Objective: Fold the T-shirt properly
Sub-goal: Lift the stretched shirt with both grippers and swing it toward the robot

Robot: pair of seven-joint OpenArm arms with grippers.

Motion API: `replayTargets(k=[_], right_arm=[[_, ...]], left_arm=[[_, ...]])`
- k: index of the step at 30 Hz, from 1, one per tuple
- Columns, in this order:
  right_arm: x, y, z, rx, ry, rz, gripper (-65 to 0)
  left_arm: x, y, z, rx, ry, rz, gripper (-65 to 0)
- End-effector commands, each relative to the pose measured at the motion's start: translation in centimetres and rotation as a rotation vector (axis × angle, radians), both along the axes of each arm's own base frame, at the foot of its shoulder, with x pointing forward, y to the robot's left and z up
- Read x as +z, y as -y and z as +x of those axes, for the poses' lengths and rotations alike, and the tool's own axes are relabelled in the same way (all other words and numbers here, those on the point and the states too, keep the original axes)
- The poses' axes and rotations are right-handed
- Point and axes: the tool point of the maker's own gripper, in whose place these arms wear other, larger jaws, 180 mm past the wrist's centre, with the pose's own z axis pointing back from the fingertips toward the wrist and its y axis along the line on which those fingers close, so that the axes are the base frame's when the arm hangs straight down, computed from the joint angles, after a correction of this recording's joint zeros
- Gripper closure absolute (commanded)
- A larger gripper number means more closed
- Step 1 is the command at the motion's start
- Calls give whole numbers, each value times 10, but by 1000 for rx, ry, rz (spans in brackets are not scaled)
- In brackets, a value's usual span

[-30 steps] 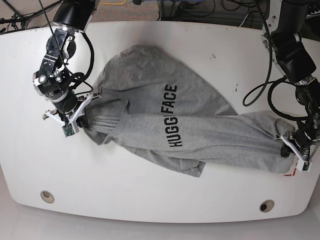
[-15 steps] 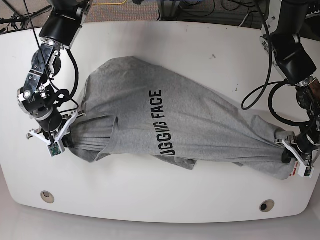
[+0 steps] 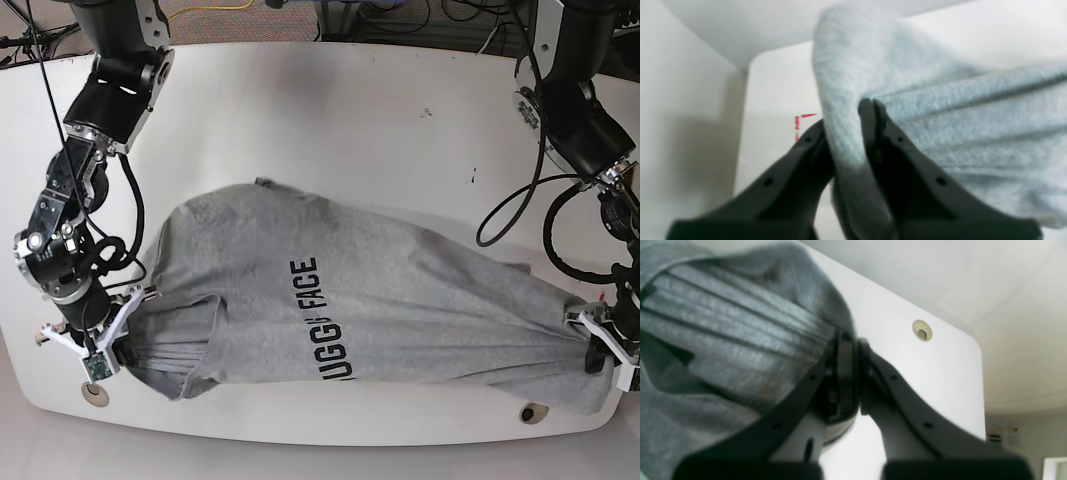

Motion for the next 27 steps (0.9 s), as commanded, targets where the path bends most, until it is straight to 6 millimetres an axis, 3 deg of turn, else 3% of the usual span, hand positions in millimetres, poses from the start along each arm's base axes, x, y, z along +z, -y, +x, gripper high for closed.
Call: replayTargets(k=[1, 6, 8, 18, 20, 27], right_arm=[[45, 3, 14, -4, 112, -22, -2], [81, 0, 26, 10, 180, -43, -2], [127, 1, 36, 18, 266, -64, -5], [207, 3, 43, 10, 391, -113, -3], [236, 14, 42, -21, 418, -135, -2], [279, 24, 37, -49, 472, -171, -2]], left_arm=[[47, -8, 4, 27, 119, 28, -18], [80, -8, 4, 36, 188, 48, -18], [121, -9, 2, 54, 273, 69, -17], [180, -10, 1, 71, 397, 78, -14], [202, -12, 0, 72, 437, 90, -13], [235, -18, -1, 73, 491, 92, -13]])
